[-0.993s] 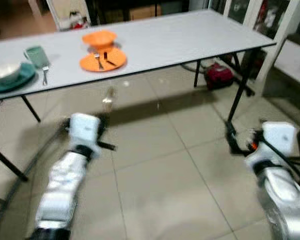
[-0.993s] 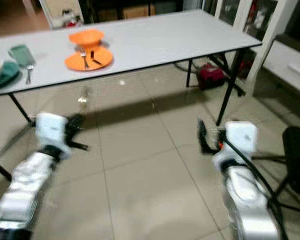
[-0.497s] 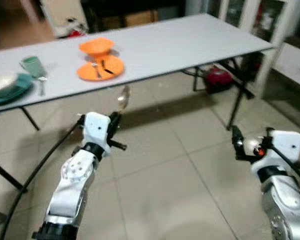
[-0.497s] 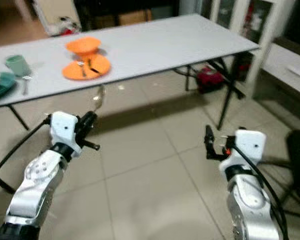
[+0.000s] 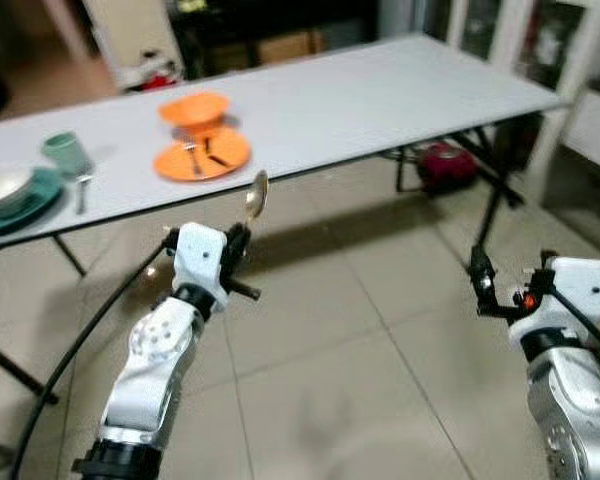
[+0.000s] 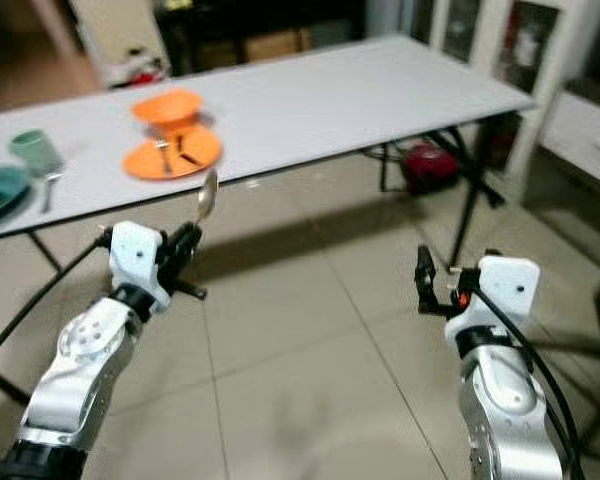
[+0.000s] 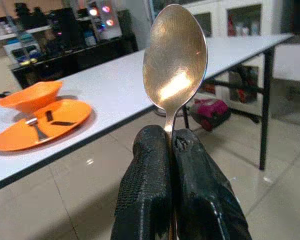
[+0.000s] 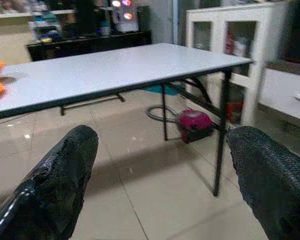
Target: Setting the table
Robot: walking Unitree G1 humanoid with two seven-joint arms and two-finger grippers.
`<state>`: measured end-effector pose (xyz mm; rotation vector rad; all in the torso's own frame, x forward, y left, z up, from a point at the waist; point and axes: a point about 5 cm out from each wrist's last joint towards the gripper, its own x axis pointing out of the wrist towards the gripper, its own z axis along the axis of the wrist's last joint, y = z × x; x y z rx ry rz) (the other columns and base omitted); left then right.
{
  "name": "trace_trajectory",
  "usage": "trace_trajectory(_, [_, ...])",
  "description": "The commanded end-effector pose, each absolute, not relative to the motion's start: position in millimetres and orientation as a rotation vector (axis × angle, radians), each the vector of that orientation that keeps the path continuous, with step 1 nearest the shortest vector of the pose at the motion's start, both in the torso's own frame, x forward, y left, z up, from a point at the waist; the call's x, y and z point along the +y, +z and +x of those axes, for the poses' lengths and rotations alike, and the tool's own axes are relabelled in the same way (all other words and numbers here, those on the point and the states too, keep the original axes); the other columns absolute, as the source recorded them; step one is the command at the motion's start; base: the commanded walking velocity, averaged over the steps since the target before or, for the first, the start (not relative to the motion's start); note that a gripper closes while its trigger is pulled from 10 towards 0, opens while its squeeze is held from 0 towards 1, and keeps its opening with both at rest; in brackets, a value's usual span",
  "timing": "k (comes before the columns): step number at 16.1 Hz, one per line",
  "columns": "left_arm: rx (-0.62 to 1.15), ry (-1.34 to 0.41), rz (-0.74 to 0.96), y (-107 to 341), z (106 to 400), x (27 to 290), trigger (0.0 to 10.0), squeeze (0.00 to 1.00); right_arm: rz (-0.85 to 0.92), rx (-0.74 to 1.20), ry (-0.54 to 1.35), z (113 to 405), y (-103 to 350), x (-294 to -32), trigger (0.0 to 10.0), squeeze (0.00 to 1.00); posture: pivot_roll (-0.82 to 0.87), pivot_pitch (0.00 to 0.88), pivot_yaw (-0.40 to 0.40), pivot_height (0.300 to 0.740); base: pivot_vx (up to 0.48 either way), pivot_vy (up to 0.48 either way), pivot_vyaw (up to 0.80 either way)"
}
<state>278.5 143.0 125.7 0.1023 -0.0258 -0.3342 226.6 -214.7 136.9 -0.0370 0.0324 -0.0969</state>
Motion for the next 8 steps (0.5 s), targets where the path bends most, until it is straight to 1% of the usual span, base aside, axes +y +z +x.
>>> trace_trajectory(1, [-0.017, -0.303, 0.116, 126, 277, 152, 10.0, 0.0, -0.035, 0.028, -0.046, 230, 137, -204, 10.0, 0.0, -0.03, 0.0, 0.087, 0.74, 0.349, 0.0, 0.0])
trace_trajectory(4, [-0.004, -0.288, 0.075, 123, 276, 152, 10.0, 0.0, -0.051, -0.017, -0.04, 232, 147, -203, 10.0, 0.0, -0.07, 0.0, 0.093, 0.74, 0.347, 0.0, 0.0])
trace_trajectory(5, [-0.004, -0.302, 0.083, 121, 278, 147, 10.0, 0.0, -0.039, -0.018, -0.068, 229, 148, -209, 10.0, 0.0, -0.06, 0.0, 0.087, 0.74, 0.345, 0.0, 0.0])
trace_trajectory(8, [-0.005, -0.312, 0.08, 122, 276, 144, 10.0, 0.0, -0.043, -0.011, -0.059, 229, 146, -211, 10.0, 0.0, -0.06, 0.0, 0.086, 0.74, 0.34, 0.0, 0.0])
